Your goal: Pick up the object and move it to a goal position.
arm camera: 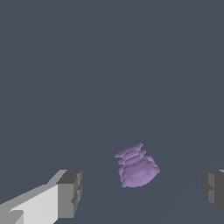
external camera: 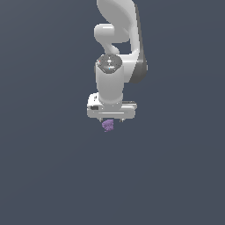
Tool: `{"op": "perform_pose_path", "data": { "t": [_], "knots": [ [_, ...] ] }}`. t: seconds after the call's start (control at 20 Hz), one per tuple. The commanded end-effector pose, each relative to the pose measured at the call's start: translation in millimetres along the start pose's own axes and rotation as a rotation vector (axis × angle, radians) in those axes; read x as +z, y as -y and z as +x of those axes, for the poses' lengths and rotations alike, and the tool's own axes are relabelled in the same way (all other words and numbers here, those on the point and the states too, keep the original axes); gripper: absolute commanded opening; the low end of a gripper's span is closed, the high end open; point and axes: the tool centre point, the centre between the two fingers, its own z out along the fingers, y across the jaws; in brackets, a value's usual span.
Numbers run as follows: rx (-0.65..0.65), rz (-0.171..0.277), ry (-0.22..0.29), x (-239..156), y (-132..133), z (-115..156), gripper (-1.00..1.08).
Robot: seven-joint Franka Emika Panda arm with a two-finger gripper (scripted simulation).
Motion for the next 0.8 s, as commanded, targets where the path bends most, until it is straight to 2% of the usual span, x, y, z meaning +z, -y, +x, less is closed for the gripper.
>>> {"op": "perform_pose_path", "data": {
  "t": [0.0, 0.4, 0.75],
  "knots": [
    [0.0, 0.0, 0.0, 0, 0, 0, 1.0],
    [-0.013, -0.012, -0.032, -11, -16, 11, 1.0],
    [0.001, -0.012, -0.033, -10, -16, 11, 1.0]
  ]
}}
